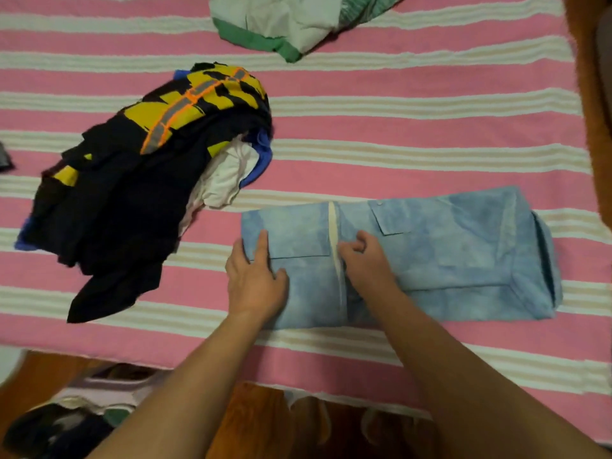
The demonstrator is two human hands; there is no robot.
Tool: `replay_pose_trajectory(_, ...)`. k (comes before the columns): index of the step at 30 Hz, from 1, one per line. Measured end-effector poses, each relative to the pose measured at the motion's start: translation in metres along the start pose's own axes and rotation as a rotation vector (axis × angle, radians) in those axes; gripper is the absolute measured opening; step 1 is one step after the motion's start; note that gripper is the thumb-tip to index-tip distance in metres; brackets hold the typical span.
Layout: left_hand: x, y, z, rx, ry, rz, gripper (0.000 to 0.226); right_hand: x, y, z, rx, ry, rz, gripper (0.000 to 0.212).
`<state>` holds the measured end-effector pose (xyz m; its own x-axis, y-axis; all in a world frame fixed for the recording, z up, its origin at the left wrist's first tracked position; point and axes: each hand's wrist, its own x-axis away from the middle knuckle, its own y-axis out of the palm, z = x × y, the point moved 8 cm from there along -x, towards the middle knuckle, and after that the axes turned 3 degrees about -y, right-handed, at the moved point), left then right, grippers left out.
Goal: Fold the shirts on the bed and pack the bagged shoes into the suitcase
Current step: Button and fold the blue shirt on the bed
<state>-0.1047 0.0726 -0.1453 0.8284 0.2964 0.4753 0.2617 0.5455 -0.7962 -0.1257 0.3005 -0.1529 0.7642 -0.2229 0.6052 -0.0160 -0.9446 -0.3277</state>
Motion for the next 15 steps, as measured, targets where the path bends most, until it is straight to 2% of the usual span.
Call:
replay_pose_trajectory(2, 0.006, 0.005, 0.005, -0.025, 0.085, 0.006, 0.081, -0.004, 0.015, -0.008, -0.005, 0.005, -0.04, 0.075)
replay_pose_trajectory(4, 0.003, -0.002, -0.004, -0.006, 0.096, 0.018, 0.077, -0.006, 0.033, -0.016, 0.019, -0.006, -0.075, 0.056)
replay_pose_trajectory(6, 0.002, -0.014, -0.014, -0.042, 0.119, 0.043, 0.075, -0.005, 0.049, -0.025, 0.258, -0.044, -0.07, 0.05)
replay_pose_trajectory(8, 0.003, -0.022, -0.02, -0.093, 0.167, 0.042, 0.073, -0.002, 0.059, -0.036, 0.544, -0.074, 0.018, 0.055)
replay_pose_trajectory(9, -0.001, -0.027, -0.021, -0.108, 0.193, 0.04, 0.072, -0.001, 0.062, -0.041, 0.528, -0.075, 0.05, 0.057)
replay_pose_trajectory(13, -0.052, -0.06, 0.005, -0.115, 0.376, 0.102, 0.064, 0.001, 0.072, -0.042, 0.112, -0.079, -0.004, 0.059)
replay_pose_trajectory(15, -0.082, -0.066, 0.033, -0.13, 0.457, -0.005, 0.059, 0.003, 0.073, -0.037, 0.094, -0.096, -0.11, 0.061)
